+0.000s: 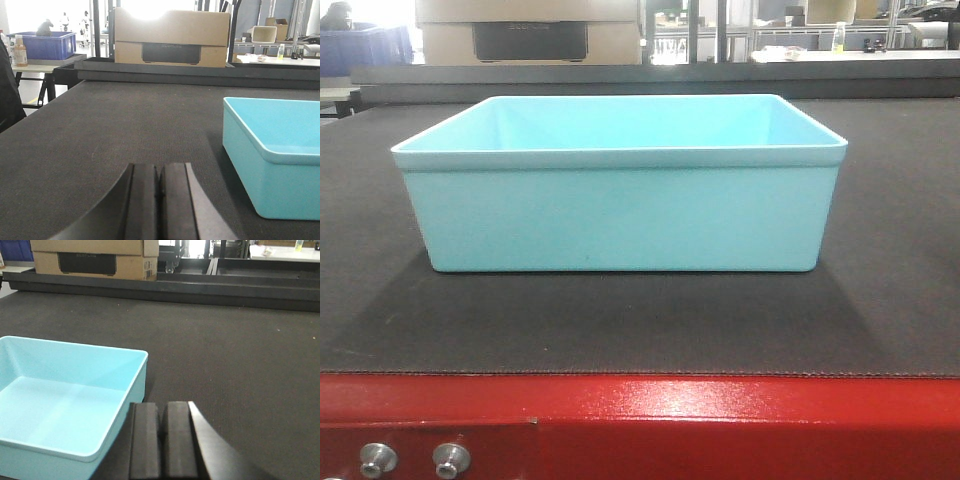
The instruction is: Fetch blue bin and place on conveyor start
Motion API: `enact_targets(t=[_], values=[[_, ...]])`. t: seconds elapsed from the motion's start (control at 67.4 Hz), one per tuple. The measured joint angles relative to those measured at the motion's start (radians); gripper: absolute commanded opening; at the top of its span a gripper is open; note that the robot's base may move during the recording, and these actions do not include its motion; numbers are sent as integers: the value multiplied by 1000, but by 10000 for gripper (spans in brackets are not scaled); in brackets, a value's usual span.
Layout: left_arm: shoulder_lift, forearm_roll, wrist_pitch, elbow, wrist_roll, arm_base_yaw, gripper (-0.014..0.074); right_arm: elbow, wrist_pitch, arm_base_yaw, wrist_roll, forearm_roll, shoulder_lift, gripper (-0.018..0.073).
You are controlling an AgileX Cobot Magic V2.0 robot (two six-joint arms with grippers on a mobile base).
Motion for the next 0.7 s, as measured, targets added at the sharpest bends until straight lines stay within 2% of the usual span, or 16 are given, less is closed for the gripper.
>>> enact_targets(t=[0.104,0.193,0.356,0.43,0.579,0.698], values=[[0,0,0,0,0,0,-111,27,-3,-31,-62,37,-62,-162],[0,0,0,0,0,0,-111,89,-26,-98,-135,111,-161,-162],[0,0,0,0,0,0,-111,278,-53,-223,-163,147,-343,-162],[0,0,0,0,0,0,-111,365,-63,-257,-166,151,-418,-162],[0,0,0,0,0,0,-111,503,-96,-274,-166,151,-541,-162],[0,0,-2,0,0,0,-111,534,-102,-274,-166,151,-566,-162]])
